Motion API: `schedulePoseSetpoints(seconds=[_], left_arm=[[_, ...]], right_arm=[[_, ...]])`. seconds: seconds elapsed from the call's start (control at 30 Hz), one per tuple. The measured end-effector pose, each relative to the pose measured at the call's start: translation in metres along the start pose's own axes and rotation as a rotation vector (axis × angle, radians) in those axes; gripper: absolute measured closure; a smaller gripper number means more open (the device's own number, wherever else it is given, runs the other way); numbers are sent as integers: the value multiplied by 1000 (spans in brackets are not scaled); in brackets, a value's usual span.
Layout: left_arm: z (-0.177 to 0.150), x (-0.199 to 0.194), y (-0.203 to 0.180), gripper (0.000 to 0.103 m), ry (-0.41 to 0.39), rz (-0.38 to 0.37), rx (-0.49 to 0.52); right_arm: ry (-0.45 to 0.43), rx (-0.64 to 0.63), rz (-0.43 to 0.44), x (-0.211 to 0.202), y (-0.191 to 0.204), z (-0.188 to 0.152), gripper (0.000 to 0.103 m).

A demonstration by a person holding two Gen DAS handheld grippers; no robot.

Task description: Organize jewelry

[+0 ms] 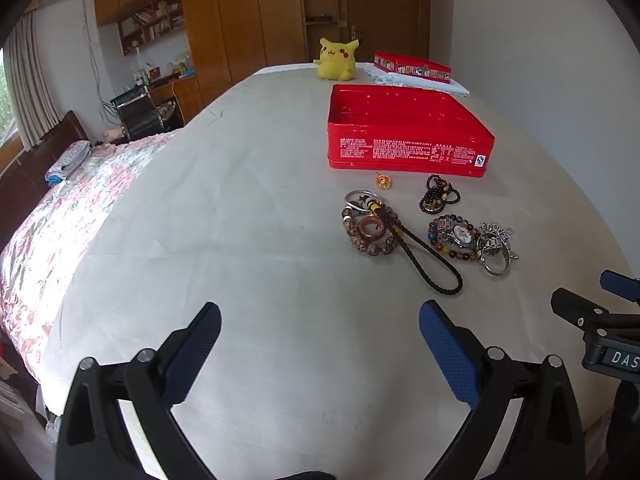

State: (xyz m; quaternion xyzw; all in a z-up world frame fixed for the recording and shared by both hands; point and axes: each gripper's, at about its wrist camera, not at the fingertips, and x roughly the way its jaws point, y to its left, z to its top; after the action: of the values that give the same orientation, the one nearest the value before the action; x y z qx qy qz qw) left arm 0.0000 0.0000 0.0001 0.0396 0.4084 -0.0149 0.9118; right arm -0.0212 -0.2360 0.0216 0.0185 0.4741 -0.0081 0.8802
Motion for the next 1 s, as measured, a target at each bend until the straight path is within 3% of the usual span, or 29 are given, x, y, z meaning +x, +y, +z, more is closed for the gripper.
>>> schedulePoseSetpoints(seconds=[1.0], left_arm=[[-1, 3, -2, 4, 4, 0, 0]], right_arm=[[4, 1, 7, 0, 1, 0, 3]])
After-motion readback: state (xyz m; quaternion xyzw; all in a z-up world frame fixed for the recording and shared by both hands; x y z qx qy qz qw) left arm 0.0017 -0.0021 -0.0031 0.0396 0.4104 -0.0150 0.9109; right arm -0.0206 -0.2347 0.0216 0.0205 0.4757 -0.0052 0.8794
